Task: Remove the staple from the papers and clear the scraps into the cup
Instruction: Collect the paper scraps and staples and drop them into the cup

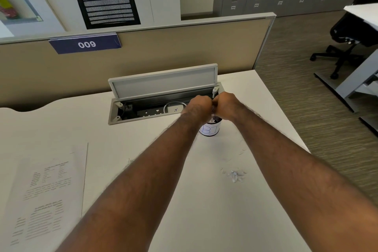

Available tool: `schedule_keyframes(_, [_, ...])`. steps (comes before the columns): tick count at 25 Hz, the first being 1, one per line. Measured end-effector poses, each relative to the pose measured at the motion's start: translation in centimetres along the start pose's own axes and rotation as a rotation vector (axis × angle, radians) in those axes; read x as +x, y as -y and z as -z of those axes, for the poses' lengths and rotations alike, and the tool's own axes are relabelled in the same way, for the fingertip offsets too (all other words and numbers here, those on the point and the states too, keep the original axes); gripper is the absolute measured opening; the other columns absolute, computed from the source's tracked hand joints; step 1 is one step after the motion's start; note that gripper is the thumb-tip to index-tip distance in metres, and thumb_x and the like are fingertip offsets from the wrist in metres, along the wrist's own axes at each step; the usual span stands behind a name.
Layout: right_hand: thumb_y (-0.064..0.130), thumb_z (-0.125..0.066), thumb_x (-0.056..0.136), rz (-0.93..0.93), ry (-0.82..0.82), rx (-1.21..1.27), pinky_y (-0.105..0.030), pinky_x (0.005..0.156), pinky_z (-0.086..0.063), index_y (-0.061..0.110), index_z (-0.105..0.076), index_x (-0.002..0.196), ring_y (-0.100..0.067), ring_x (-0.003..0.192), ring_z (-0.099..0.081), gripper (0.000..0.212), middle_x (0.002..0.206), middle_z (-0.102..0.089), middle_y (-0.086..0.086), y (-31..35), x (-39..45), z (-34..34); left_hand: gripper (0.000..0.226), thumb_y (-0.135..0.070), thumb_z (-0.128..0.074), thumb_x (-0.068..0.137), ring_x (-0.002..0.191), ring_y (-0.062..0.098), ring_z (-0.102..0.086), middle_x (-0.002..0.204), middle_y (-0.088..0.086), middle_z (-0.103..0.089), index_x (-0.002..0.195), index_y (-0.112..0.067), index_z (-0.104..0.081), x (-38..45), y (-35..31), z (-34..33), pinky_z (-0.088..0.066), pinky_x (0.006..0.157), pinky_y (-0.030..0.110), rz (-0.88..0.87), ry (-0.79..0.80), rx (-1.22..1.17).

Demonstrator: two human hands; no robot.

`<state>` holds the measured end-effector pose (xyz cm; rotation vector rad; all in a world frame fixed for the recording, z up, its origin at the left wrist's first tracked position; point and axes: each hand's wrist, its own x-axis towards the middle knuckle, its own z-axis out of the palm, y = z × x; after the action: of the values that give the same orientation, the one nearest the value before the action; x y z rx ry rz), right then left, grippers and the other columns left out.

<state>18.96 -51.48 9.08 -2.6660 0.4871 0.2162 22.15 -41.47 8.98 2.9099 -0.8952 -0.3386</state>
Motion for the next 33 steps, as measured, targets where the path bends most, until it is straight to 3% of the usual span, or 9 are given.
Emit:
schedule_keyframes(4, [0.014, -0.061, 0.084, -0.002, -0.071, 0.053, -0.029, 0.076, -0.052, 0.009, -0.076, 0.097, -0.029, 0.08, -0.061, 0.02, 0.098, -0.073, -0.014, -0.2, -0.2, 0.2, 0.024, -0.014, -0.056, 0.088, 0.055, 0.018, -0.048, 0.066, -0.001, -0.055, 0.107, -0.016, -0.07, -0.7, 0.1, 0.6, -0.044, 0.062, 0.027, -0.013, -0.02, 0.0])
schedule_keyframes(8, [0.015, -0.068, 0.082, 0.042, -0.168, 0.103, -0.035, 0.08, -0.058, 0.012, -0.078, 0.087, -0.028, 0.086, -0.068, 0.012, 0.091, -0.076, -0.01, -0.4, -0.8, -0.3, 0.024, -0.013, -0.062, 0.083, 0.088, 0.026, -0.065, 0.098, 0.006, -0.073, 0.104, -0.016, -0.073, -1.8, 0.6, 0.6, -0.05, 0.073, 0.029, 0.042, -0.165, -0.264])
schedule_keyframes(11, [0.012, -0.065, 0.085, 0.075, -0.119, 0.155, -0.03, 0.082, -0.055, 0.012, -0.077, 0.096, -0.026, 0.09, -0.067, 0.016, 0.098, -0.075, -0.011, -0.6, -0.9, -0.3, 0.026, -0.011, -0.057, 0.084, 0.088, 0.023, -0.061, 0.103, 0.007, -0.069, 0.105, -0.013, -0.072, -3.4, 0.6, -0.2, -0.041, 0.068, 0.027, 0.097, -0.323, -0.44])
schedule_keyframes(14, [0.011, -0.068, 0.082, 0.048, -0.238, 0.332, -0.025, 0.079, -0.051, 0.01, -0.077, 0.098, -0.017, 0.082, -0.066, 0.018, 0.098, -0.076, -0.008, -2.8, -2.2, 0.6, 0.032, -0.006, -0.051, 0.079, 0.091, 0.021, -0.057, 0.107, 0.004, -0.063, 0.105, -0.015, -0.067, -6.0, 0.5, -3.2, -0.039, 0.068, 0.027, 0.259, -0.471, -0.574])
schedule_keyframes(18, [0.009, -0.067, 0.082, -0.112, -0.166, 0.363, -0.035, 0.089, -0.055, 0.009, -0.077, 0.093, -0.024, 0.09, -0.071, 0.015, 0.096, -0.077, -0.011, -9.5, -5.9, -0.9, 0.045, -0.001, -0.048, 0.076, 0.109, 0.021, -0.051, 0.119, 0.0, -0.057, 0.115, -0.019, -0.063, -9.2, -0.1, -9.1, -0.044, 0.079, 0.03, 0.205, -0.247, -0.563])
schedule_keyframes(22, [0.007, -0.063, 0.086, -0.126, 0.05, 0.151, -0.024, 0.103, -0.037, 0.007, -0.059, 0.129, -0.025, 0.123, -0.054, 0.042, 0.138, -0.056, -0.01, -14.2, -9.8, -5.0, 0.066, -0.007, -0.049, 0.079, 0.128, 0.022, -0.034, 0.14, -0.002, -0.037, 0.143, -0.019, -0.04, -11.4, -1.8, -13.0, -0.044, 0.102, 0.038, 0.003, 0.153, -0.448])
schedule_keyframes(25, [0.017, -0.067, 0.086, 0.03, 0.23, -0.024, -0.026, 0.116, -0.018, 0.009, -0.032, 0.148, -0.024, 0.143, -0.026, 0.072, 0.157, -0.028, -0.008, -14.7, -11.0, -7.0, 0.069, -0.026, -0.061, 0.081, 0.124, 0.028, -0.036, 0.138, 0.006, -0.035, 0.143, -0.013, -0.035, -12.2, -2.8, -14.0, -0.045, 0.099, 0.041, -0.095, 0.144, -0.346])
schedule_keyframes(29, [0.037, -0.082, 0.07, 0.082, 0.318, -0.08, -0.029, 0.115, -0.02, 0.011, -0.026, 0.151, -0.025, 0.143, -0.021, 0.101, 0.157, -0.022, -0.004, -13.9, -11.3, -7.7, 0.076, -0.044, -0.073, 0.073, 0.117, 0.028, -0.038, 0.131, 0.008, -0.038, 0.135, -0.012, -0.042, -12.5, -4.0, -14.1, -0.045, 0.093, 0.041, -0.078, 0.143, -0.339])
schedule_keyframes(33, [0.033, -0.077, 0.075, 0.061, 0.169, -0.128, -0.037, 0.1, -0.044, 0.012, -0.051, 0.136, -0.026, 0.121, -0.042, 0.07, 0.135, -0.045, -0.005, -13.2, -12.5, -9.5, 0.056, -0.036, -0.067, 0.082, 0.116, 0.027, -0.04, 0.125, 0.008, -0.041, 0.129, -0.012, -0.05, -12.2, -5.0, -14.2, -0.047, 0.09, 0.04, -0.02, 0.115, -0.341])
